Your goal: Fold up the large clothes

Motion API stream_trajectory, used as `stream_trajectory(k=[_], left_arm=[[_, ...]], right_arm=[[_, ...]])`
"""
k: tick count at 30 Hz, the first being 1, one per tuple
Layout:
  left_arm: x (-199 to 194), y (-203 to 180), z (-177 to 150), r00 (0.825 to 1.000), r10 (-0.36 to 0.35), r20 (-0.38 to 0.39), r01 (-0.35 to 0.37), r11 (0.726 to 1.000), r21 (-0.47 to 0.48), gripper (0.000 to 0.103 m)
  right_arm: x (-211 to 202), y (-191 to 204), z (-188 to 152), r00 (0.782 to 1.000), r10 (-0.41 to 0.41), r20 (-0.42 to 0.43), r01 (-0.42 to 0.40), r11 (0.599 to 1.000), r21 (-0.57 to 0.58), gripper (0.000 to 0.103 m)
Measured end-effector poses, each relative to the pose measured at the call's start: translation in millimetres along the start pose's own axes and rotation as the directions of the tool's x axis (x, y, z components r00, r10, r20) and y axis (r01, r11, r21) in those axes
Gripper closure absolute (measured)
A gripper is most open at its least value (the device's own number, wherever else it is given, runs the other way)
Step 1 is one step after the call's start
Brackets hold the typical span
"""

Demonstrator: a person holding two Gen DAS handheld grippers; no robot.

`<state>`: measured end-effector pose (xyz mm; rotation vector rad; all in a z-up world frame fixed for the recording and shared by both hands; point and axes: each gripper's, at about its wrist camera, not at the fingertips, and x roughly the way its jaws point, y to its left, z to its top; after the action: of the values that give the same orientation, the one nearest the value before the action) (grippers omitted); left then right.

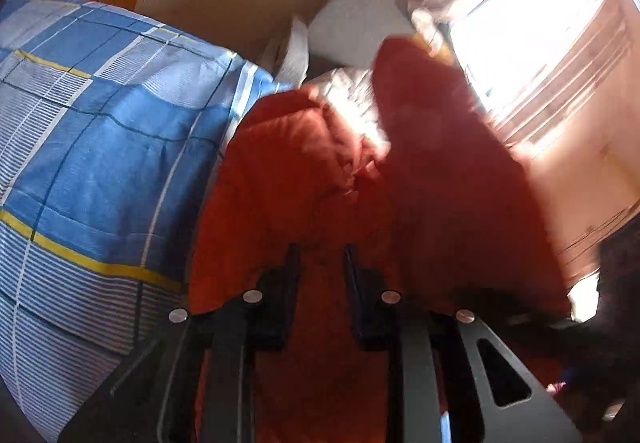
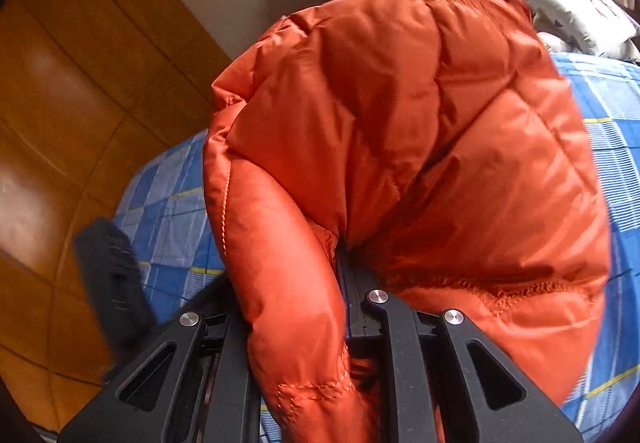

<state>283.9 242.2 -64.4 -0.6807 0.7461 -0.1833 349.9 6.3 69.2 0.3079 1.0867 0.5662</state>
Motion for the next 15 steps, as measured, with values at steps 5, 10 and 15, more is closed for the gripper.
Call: stream_trajectory(k=[5,10,15], left_arm=[[-29,-7,16,0.991,-0.125,0.045,0.126,0.992,-0.021,0.064],[-31,-27,29,0.988,-0.152,0.028,0.151,0.988,0.046,0.056],[-23,-47,38,0.991,-0.132,-0.035,0.135,0.985,0.106,0.043]], right_arm=[[5,-5,-5,1.000,0.000,0.005,0.000,1.000,-0.021,0.089],[5,-6,-7,1.000,-0.006,0.016,0.006,0.999,-0.037,0.089],[6,3,-15,0.999,-0.032,0.032,0.034,0.998,-0.050,0.085]])
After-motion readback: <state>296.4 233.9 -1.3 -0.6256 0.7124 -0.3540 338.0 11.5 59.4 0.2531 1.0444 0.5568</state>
